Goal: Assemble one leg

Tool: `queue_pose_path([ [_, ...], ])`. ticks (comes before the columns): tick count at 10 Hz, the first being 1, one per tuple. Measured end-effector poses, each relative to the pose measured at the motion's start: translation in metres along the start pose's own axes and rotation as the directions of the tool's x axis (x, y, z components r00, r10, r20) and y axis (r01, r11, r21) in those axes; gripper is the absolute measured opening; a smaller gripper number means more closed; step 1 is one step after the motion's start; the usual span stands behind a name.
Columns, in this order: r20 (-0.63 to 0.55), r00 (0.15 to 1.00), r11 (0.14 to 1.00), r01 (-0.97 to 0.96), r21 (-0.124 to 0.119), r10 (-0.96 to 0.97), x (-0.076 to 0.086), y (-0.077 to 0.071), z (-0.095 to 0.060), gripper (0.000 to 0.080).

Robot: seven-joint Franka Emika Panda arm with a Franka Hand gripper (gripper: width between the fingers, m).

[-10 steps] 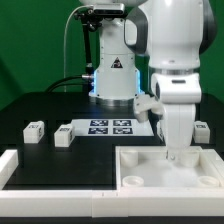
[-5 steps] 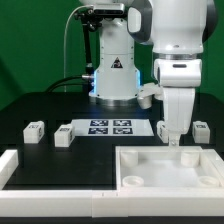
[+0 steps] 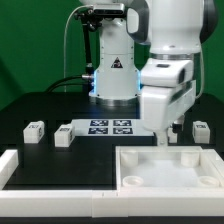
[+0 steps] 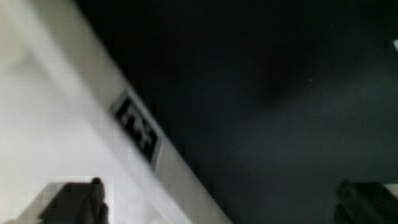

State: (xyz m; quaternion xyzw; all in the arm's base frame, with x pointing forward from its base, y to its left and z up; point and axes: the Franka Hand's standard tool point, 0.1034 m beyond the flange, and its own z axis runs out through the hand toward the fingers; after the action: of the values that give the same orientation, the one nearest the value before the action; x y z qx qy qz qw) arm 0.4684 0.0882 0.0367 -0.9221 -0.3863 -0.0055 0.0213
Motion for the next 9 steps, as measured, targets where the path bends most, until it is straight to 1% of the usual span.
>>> queue_pose_path([
  [2,0.002,0.964,0.964,-0.267,0.011,0.267,0.001,-0.010,0.000,0.0649],
  [4,0.012,0.847,0.847,-0.531,0.023,0.531,0.005,-0.026,0.003,0.0649],
  [5,0.019,0.787,0.787,-0.616,0.025,0.616,0.009,-0.037,0.005,0.0649],
  [6,0.017,0.746,0.746,-0.666,0.027,0.665,0.013,-0.047,0.006,0.0649],
  [7,0.020,0.757,0.757,-0.653,0.029,0.653,0.017,-0.056,0.008,0.0649],
  [9,0.022,0.769,0.768,-0.639,0.038,0.639,0.031,-0.082,0.007,0.0649],
])
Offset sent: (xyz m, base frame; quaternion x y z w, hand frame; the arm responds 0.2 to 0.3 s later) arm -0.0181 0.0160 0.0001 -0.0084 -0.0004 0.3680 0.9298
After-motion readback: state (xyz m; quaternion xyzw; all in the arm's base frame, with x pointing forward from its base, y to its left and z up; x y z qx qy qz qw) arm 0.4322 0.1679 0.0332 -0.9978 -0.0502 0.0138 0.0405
